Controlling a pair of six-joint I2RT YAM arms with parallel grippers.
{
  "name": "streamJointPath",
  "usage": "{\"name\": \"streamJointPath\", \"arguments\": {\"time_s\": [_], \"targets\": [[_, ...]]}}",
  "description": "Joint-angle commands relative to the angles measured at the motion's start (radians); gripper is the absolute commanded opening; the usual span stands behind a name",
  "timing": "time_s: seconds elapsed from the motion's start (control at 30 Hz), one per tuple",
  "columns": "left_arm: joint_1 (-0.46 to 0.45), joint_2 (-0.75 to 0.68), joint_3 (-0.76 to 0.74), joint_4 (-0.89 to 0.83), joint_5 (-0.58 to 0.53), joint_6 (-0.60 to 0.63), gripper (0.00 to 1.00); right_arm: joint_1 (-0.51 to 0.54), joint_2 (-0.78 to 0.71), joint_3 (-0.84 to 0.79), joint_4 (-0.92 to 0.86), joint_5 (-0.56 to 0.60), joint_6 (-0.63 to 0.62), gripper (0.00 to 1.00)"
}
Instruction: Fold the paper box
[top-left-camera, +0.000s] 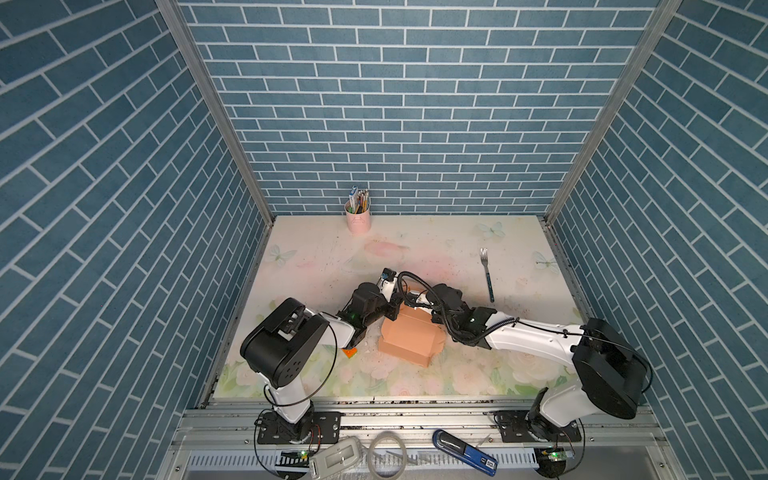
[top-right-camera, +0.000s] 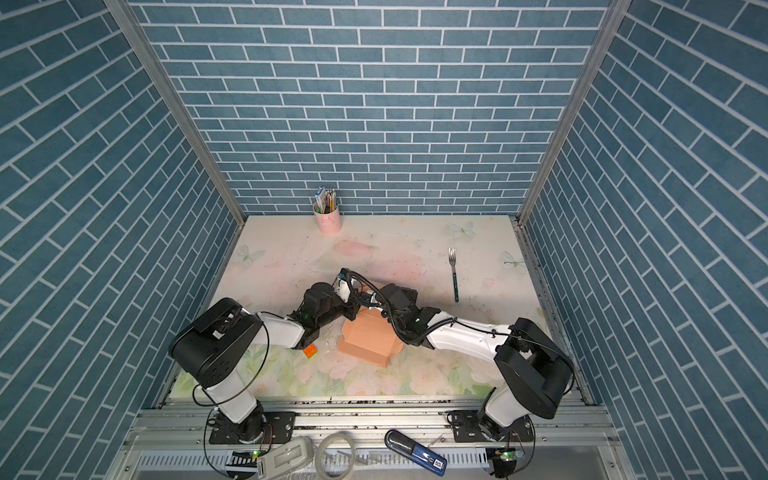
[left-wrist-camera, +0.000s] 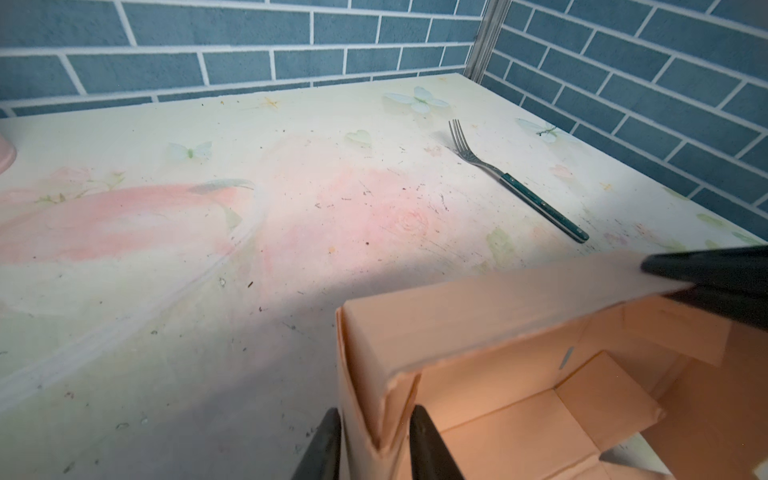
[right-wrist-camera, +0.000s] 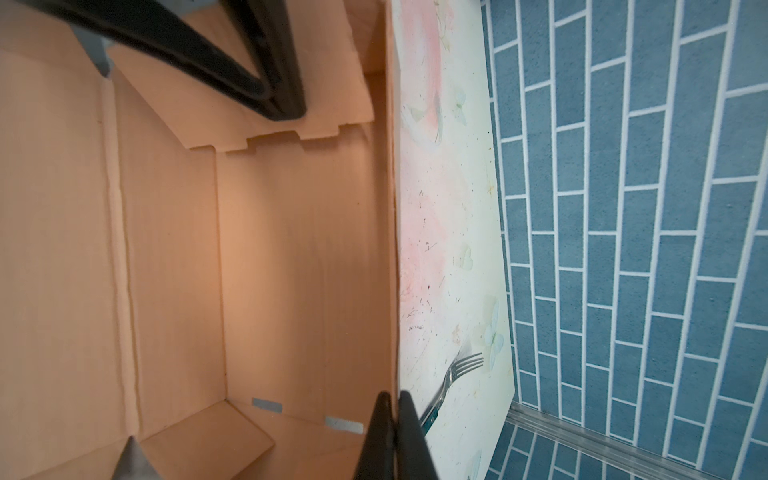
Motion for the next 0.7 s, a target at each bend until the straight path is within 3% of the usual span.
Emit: {"name": "streamJointPath", "arguments": {"time_s": [0.0,0.37,0.67], "targets": [[-0.007,-0.016,-0.02,0.016,-0.018,0.014,0.3,0.008,-0.015,0.017,0.01,-0.01,-0.015,0.05],[-0.014,0.007,-0.012,0.073,-0.06,0.012,0.16,0.009,-0.014,0.033,-0.004,-0.007,-0.014,0.05],[-0.06,0.017,-0.018,0.12,-0.174,0.022,0.06,0.007,-0.009,0.031,0.011,-0.006,-0.009,0.05]]}}
